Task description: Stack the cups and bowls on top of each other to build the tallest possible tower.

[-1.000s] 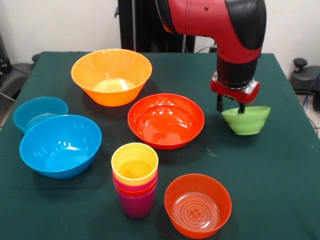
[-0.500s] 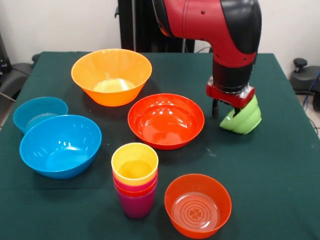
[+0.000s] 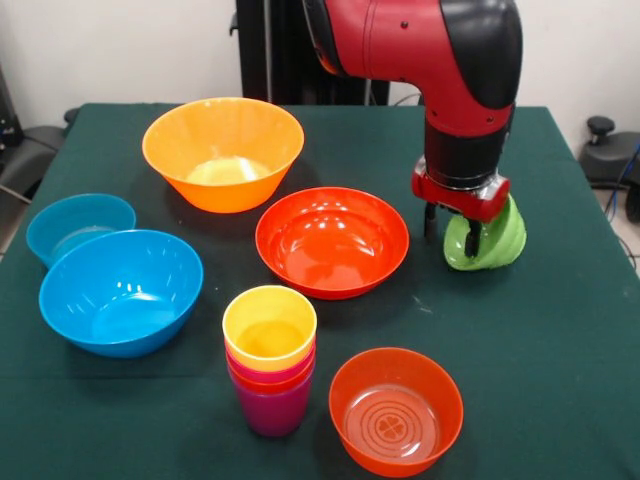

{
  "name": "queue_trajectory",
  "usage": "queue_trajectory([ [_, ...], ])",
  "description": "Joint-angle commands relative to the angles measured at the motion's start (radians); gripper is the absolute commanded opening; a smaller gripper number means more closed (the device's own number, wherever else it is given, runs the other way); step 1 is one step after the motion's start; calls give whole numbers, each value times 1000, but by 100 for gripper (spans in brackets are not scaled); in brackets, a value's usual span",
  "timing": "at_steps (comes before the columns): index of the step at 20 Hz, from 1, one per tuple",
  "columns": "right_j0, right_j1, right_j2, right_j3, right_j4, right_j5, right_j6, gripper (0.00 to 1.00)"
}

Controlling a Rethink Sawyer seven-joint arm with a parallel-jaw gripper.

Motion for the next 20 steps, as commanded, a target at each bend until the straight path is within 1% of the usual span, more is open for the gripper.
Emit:
queue_trajectory([
  [1,-36,60,133,-78,8,-105,124,100],
  [9,-67,58,174,-97,9,-62,97,100],
  [14,-65,60,180,-123,8,-30,85,100],
  [20,-75,32,197,-97,-3,15,69,100],
])
